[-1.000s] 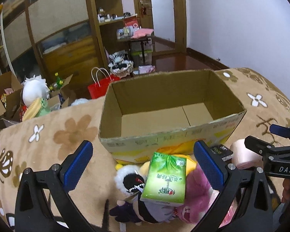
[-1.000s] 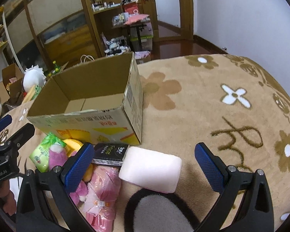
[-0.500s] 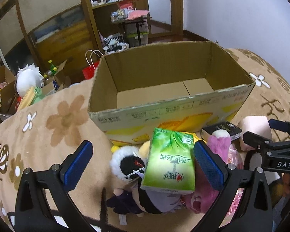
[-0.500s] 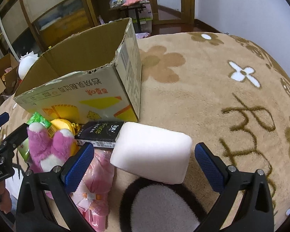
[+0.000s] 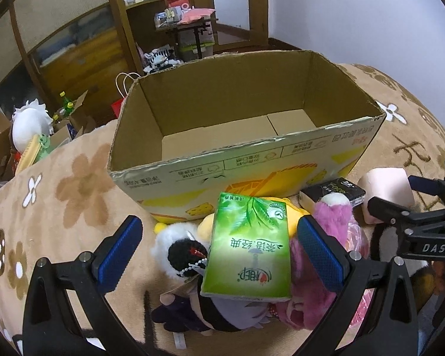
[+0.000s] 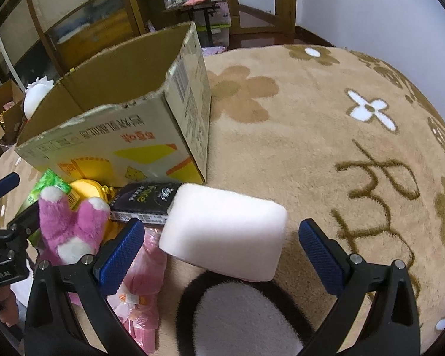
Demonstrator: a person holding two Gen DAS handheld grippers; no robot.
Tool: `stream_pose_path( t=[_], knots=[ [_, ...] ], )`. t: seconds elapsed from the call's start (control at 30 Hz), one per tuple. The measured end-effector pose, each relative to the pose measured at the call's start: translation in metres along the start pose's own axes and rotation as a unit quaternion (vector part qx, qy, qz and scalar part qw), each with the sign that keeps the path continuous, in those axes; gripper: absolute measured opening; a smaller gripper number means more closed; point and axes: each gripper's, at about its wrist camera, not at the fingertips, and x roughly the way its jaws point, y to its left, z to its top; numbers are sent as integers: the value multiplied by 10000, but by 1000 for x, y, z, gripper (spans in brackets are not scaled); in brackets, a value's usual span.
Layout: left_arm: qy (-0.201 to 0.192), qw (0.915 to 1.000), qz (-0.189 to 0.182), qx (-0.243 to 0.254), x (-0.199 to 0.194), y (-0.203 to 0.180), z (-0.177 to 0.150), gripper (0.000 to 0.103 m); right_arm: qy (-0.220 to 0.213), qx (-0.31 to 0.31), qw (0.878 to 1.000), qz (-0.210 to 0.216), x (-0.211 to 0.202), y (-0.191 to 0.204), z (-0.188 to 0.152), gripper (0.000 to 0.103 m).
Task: Organize soft objects
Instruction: 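Grasp the green tissue pack with the left tool while the right tool grasps the white sponge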
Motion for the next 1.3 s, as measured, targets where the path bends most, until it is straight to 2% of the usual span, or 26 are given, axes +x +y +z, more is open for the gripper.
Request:
stream_pose_path(
  t=[0.5,0.83,0.9,0.97,1.2,1.3],
  knots=[
    [275,9992,-303,-43,5,9,0,103,136,-260,9995,-66,15,8,-4,103],
    [272,9989,-368,116,7,7,1,101,73,-311,9994,-108,16,8,0,103],
    [288,9984,-463,159,8,6,1,90,60,-304,9995,-95,16,8,0,103],
    [314,9982,-469,199,9,4,0,83,41,-304,9995,-52,16,7,0,102],
    [306,9971,-560,422,6,-4,-4,53,30,-244,9997,-44,11,7,-2,88],
    [246,9974,-477,480,4,-6,-8,53,37,-231,9997,-27,11,5,1,82]
  ],
)
